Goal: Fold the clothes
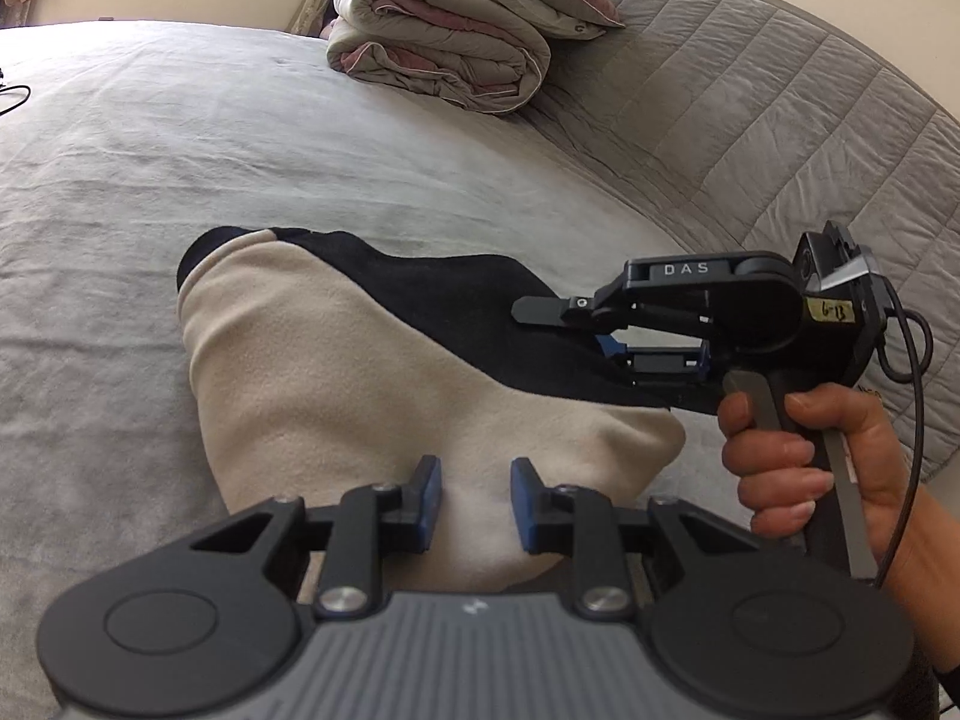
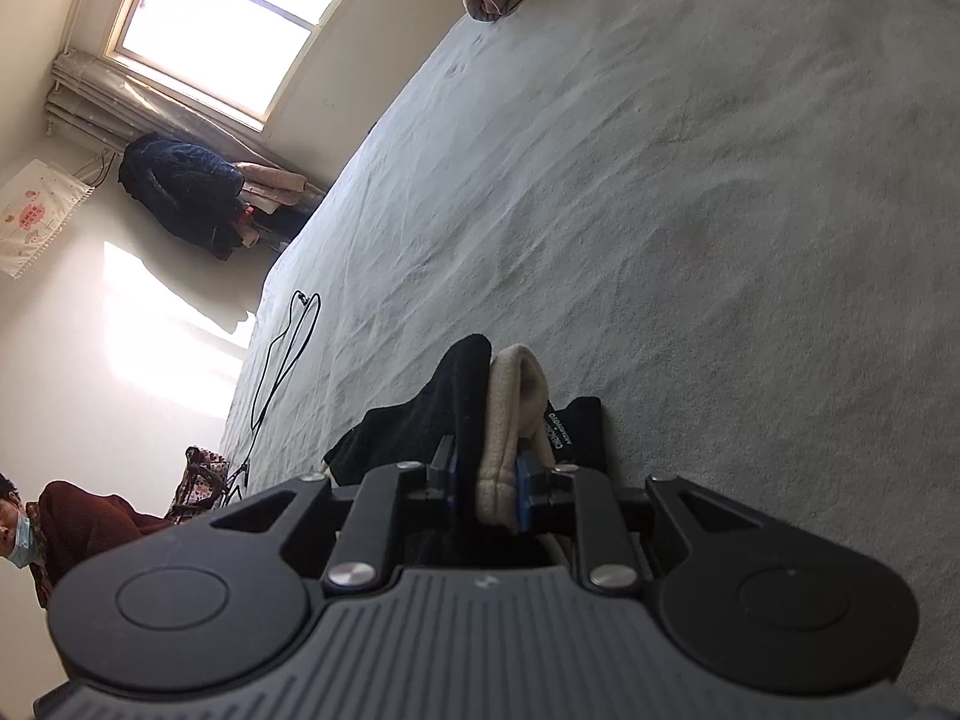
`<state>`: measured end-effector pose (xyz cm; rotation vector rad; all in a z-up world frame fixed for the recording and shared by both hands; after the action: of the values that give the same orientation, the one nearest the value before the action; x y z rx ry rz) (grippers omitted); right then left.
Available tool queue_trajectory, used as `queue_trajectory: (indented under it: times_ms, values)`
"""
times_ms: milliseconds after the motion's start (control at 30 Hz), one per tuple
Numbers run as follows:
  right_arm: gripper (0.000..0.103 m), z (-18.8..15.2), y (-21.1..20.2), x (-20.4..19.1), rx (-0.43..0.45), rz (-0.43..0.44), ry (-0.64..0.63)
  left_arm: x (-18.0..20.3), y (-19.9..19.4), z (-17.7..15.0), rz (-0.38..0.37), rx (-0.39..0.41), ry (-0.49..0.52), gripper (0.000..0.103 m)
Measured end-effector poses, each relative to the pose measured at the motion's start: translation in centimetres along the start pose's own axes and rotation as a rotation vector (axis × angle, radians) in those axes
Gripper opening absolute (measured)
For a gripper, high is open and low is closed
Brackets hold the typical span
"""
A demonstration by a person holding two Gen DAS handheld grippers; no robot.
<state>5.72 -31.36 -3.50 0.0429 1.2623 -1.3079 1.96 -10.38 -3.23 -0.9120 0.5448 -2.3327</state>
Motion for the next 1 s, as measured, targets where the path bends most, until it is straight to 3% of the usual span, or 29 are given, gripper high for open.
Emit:
queue_trajectory:
  times_ms: [133, 267, 467, 600, 667, 833, 1000]
  values:
    - [0.026, -0.4, -1.8, -1.3, 0.061, -0.035, -0.133, 0.6, -1.2, 0.6, -0.009, 0.017, 0.065, 0.026]
    - [0.027, -0.6, -3.7, -3.0, 0.152, -0.075, -0.27, 0.0, -2.8, 2.4, -0.014, 0.091, 0.082, 0.026]
    - [0.028, -2.4, -3.6, -6.6, 0.208, -0.107, -0.498, -2.4, -2.1, 4.7, 0.017, 0.163, 0.019, 0.026]
    - [0.028, -3.9, -1.2, -6.9, 0.205, -0.181, -0.661, -3.0, -0.1, 3.8, 0.025, 0.139, -0.011, 0.026]
    - [0.028, -4.2, 0.6, -5.8, 0.187, -0.241, -0.699, -3.2, 0.8, 3.0, 0.035, 0.13, -0.013, 0.026]
    - [0.023, -5.1, -0.7, -6.0, 0.23, -0.238, -0.725, -3.6, 1.2, 2.1, 0.045, 0.157, -0.046, 0.025]
    - [0.032, -6.0, -2.0, -6.1, 0.274, -0.235, -0.751, -2.1, -0.9, 2.1, 0.031, 0.184, -0.037, 0.025]
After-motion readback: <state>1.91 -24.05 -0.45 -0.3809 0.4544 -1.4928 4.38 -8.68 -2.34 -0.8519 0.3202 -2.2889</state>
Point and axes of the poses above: each gripper's, at about its wrist camera, not at the fingertips, and y roughly the way its jaws point, x to its right, z to its top, the point moved 3 cm from there along y, roughly the way its jaws point, and after that the axes turned 7 degrees about -z, right-handed, at the moved point
